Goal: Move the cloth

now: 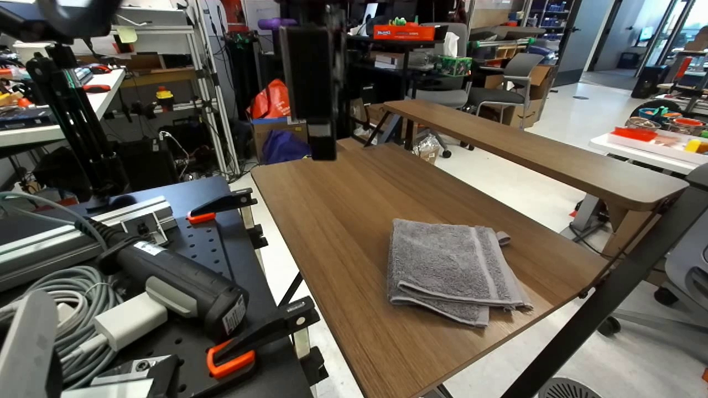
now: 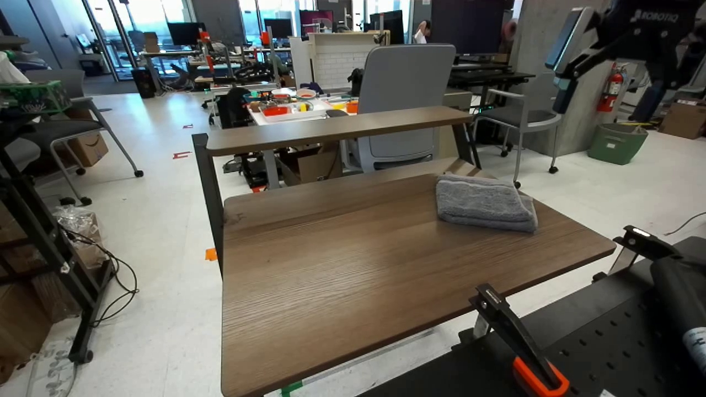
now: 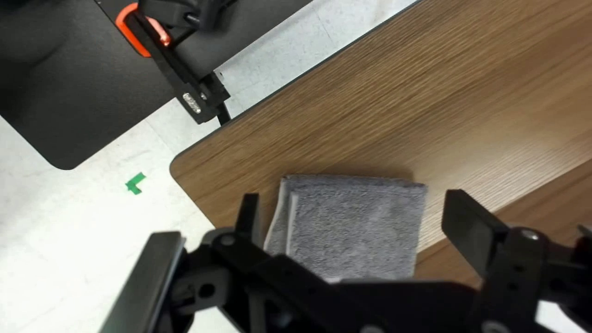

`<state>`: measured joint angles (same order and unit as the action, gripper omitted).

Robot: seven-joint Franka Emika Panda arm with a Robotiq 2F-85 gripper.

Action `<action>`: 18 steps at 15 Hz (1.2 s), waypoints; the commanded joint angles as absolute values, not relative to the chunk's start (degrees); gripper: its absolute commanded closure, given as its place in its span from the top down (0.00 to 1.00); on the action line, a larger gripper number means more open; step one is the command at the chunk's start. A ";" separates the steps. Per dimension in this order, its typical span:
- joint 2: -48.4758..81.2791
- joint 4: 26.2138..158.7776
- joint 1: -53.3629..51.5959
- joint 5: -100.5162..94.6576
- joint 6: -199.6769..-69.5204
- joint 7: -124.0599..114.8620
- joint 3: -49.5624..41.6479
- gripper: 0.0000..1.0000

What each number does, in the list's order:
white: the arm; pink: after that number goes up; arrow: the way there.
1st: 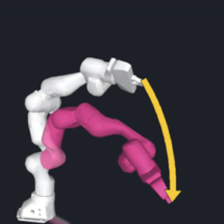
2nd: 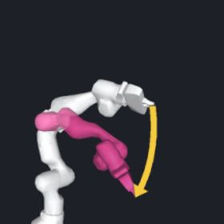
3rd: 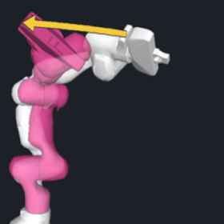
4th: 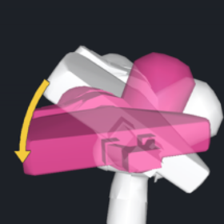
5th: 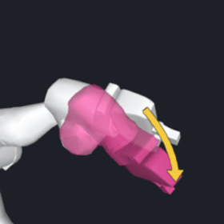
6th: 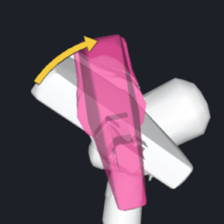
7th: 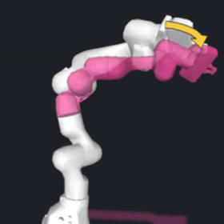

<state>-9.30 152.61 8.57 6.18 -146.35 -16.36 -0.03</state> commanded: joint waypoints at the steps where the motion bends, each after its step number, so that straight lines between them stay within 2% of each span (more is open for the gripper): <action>1: 2.02 143.70 9.16 7.89 -145.76 -15.35 -4.34 1.00; 9: 20.30 126.80 8.08 9.33 -146.12 -19.05 -7.12 1.00; 18: 35.63 115.70 3.85 10.19 -150.98 -24.18 -6.35 1.00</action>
<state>30.92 119.59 5.71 8.74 -148.66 -22.73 -6.11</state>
